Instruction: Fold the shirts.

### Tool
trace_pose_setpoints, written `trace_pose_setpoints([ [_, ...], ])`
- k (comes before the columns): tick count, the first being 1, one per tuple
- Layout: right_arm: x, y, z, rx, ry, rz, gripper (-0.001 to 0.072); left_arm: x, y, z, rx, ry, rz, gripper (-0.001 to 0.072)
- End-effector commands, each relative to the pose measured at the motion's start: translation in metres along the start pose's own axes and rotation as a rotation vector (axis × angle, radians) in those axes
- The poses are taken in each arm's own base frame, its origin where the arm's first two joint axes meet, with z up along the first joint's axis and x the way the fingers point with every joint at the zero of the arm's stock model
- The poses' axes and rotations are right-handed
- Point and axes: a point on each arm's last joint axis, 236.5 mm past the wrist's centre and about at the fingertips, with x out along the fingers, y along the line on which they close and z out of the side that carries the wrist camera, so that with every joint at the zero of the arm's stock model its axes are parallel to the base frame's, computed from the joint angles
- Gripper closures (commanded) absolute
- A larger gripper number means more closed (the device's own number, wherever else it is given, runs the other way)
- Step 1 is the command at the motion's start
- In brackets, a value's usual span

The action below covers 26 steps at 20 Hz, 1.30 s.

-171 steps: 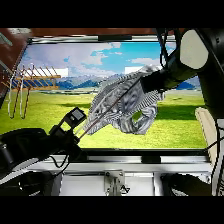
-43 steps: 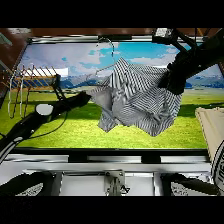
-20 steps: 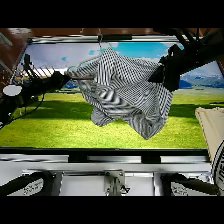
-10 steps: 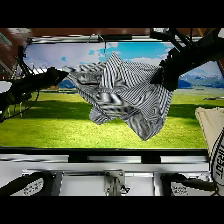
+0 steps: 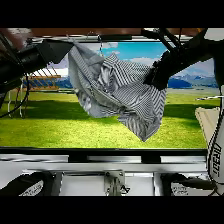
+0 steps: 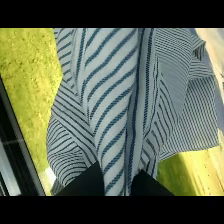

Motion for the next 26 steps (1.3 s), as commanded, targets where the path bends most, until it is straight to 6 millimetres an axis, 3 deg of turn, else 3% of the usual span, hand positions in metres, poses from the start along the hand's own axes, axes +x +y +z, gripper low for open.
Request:
trace_pose_setpoints([
  [1, -0.001, -0.006, 0.012, 0.182, -0.047, -0.039, 0.0648, 0.001, -0.070, -0.007, 0.108, 0.086, -0.133, 0.0652],
  [5, -0.025, -0.002, 0.024, 0.224, -0.109, -0.096, 0.0647, -0.014, -0.062, -0.069, 0.079, 0.361, -0.107, 0.0652],
  [8, -0.056, 0.008, 0.043, 0.224, -0.208, -0.152, 0.0647, -0.019, -0.031, -0.086, 0.079, 0.442, 0.021, 0.0650],
  [9, -0.066, 0.015, 0.047, 0.222, -0.234, -0.156, 0.0646, -0.019, -0.025, -0.087, 0.088, 0.447, 0.039, 0.0601],
  [11, -0.083, 0.029, 0.051, 0.236, -0.265, -0.162, 0.0647, -0.014, -0.021, -0.080, 0.089, 0.412, 0.053, 0.0226],
  [12, -0.088, 0.034, 0.050, 0.244, -0.269, -0.163, 0.0647, -0.011, -0.019, -0.071, 0.095, 0.374, 0.065, 0.0185],
  [16, -0.092, 0.048, 0.038, 0.276, -0.224, -0.142, 0.0647, -0.006, -0.024, -0.020, 0.154, 0.203, 0.093, 0.0184],
  [20, -0.092, 0.052, 0.037, 0.284, -0.219, -0.128, 0.0647, -0.003, -0.050, 0.040, 0.275, -0.010, 0.089, 0.0183],
  [23, -0.092, 0.051, 0.037, 0.287, -0.219, -0.131, 0.0647, 0.005, -0.063, 0.044, 0.366, -0.046, 0.076, 0.0148],
  [26, -0.095, 0.035, 0.037, 0.294, -0.228, -0.199, 0.0647, 0.003, -0.041, 0.018, 0.474, 0.086, 0.149, 0.0147],
])
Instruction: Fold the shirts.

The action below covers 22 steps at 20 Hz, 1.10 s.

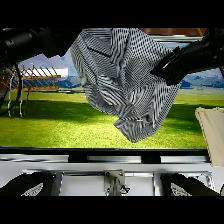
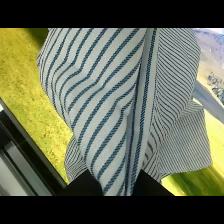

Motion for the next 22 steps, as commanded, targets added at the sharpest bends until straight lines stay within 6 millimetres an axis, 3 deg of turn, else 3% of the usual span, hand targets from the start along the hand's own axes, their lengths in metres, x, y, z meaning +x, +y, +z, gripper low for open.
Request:
trace_pose_setpoints([
  [1, -0.002, -0.020, 0.006, 0.004, -0.026, -0.084, 0.0647, -0.004, 0.017, -0.035, 0.140, 0.158, 0.068, 0.0147],
  [4, -0.004, -0.031, 0.022, 0.002, -0.096, -0.131, 0.0647, -0.035, 0.035, -0.113, 0.129, 0.517, 0.104, 0.0147],
  [6, -0.005, -0.035, 0.031, 0.002, -0.134, -0.148, 0.0647, -0.061, 0.037, -0.150, 0.103, 0.710, 0.117, 0.0143],
  [7, -0.005, -0.035, 0.033, 0.003, -0.142, -0.150, 0.0647, -0.071, 0.040, -0.161, 0.090, 0.770, 0.131, 0.0067],
  [9, -0.005, -0.034, 0.033, 0.014, -0.143, -0.143, 0.0647, -0.078, 0.050, -0.165, 0.055, 0.796, 0.194, 0.0036],
  [12, -0.004, -0.031, 0.028, 0.031, -0.122, -0.131, 0.0647, -0.046, 0.038, -0.131, -0.016, 0.598, 0.172, 0.0036],
  [14, -0.002, -0.029, 0.023, 0.047, -0.102, -0.119, 0.0647, -0.012, 0.024, -0.078, -0.019, 0.336, 0.137, 0.0047],
  [16, -0.001, -0.020, 0.020, 0.061, -0.086, -0.081, 0.0647, 0.011, 0.016, -0.022, -0.028, 0.077, 0.143, 0.0207],
  [17, -0.001, -0.013, 0.019, 0.068, -0.080, -0.050, 0.0647, 0.020, 0.013, -0.004, -0.021, -0.015, 0.141, 0.0239],
  [19, 0.000, 0.002, 0.016, 0.086, -0.065, 0.013, 0.0647, 0.040, 0.014, 0.001, -0.026, -0.082, 0.139, 0.0237],
  [22, 0.000, 0.015, 0.012, 0.089, -0.048, 0.066, 0.0647, 0.071, 0.008, -0.022, -0.045, -0.061, 0.115, 0.0085],
])
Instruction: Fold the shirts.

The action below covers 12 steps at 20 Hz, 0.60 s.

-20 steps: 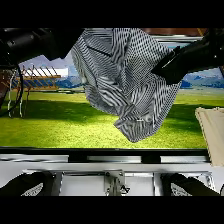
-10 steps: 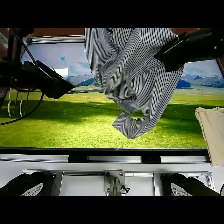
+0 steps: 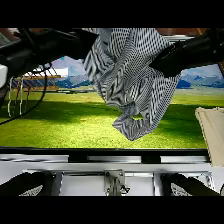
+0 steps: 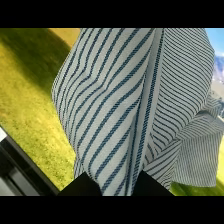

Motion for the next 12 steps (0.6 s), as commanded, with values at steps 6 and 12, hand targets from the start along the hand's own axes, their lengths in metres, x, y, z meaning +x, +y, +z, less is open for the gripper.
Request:
trace_pose_setpoints([
  [6, 0.013, 0.023, -0.015, 0.007, 0.088, 0.088, 0.0647, 0.037, -0.035, 0.029, 0.073, -0.242, -0.029, 0.0108],
  [12, 0.028, 0.030, -0.019, -0.044, 0.133, 0.056, 0.0647, 0.037, -0.030, 0.031, 0.095, -0.248, -0.016, 0.0133],
])
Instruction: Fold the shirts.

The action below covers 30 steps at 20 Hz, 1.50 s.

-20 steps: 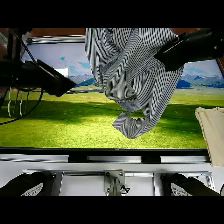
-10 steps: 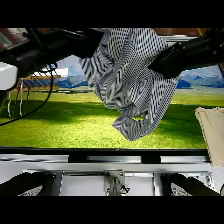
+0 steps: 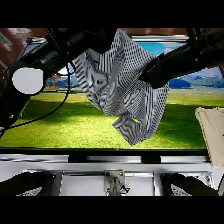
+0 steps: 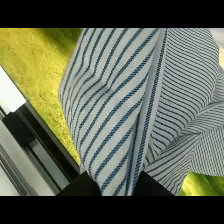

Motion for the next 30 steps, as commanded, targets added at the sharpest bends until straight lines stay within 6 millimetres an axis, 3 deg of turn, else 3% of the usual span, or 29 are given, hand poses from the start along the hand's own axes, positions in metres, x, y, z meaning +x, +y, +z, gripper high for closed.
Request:
trace_pose_setpoints([
  [1, 0.004, 0.000, -0.001, -0.011, 0.013, -0.016, 0.0647, 0.001, 0.003, -0.001, 0.060, 0.001, 0.011, 0.0243],
  [7, 0.005, 0.004, 0.001, -0.013, 0.006, 0.001, 0.0647, 0.002, 0.020, -0.044, 0.102, 0.165, 0.022, 0.0258],
  [9, 0.005, 0.008, 0.002, -0.019, 0.002, 0.017, 0.0647, 0.003, 0.022, -0.044, 0.100, 0.161, 0.026, 0.0159],
  [14, 0.004, 0.016, 0.004, -0.033, -0.008, 0.049, 0.0647, 0.005, 0.025, -0.029, 0.097, 0.100, 0.042, 0.0170],
  [15, 0.004, 0.018, 0.005, -0.035, -0.012, 0.061, 0.0647, 0.006, 0.027, -0.021, 0.081, 0.065, 0.051, 0.0195],
  [17, 0.004, 0.020, 0.006, -0.036, -0.015, 0.067, 0.0647, 0.008, 0.030, -0.010, 0.017, 0.005, 0.067, 0.0416],
  [21, 0.004, 0.020, 0.006, -0.045, -0.016, 0.066, 0.0646, 0.012, 0.028, -0.014, -0.007, 0.003, 0.064, 0.0649],
  [24, 0.004, 0.019, 0.005, -0.045, -0.013, 0.062, 0.0635, 0.010, 0.030, -0.009, -0.003, -0.005, 0.068, 0.0650],
  [26, 0.004, 0.019, 0.006, -0.044, -0.014, 0.061, 0.0476, 0.008, 0.033, -0.006, 0.016, -0.011, 0.074, 0.0650],
  [27, 0.004, 0.018, 0.006, -0.044, -0.016, 0.061, 0.0472, 0.007, 0.034, -0.003, 0.017, -0.017, 0.078, 0.0650],
  [28, 0.004, 0.018, 0.006, -0.044, -0.016, 0.060, 0.0526, 0.006, 0.036, -0.001, 0.018, -0.025, 0.081, 0.0651],
  [29, 0.004, 0.018, 0.006, -0.045, -0.016, 0.059, 0.0641, 0.006, 0.038, 0.002, 0.018, -0.037, 0.086, 0.0651],
  [30, 0.004, 0.017, 0.006, -0.044, -0.015, 0.057, 0.0643, 0.006, 0.038, 0.004, 0.018, -0.045, 0.088, 0.0650],
])
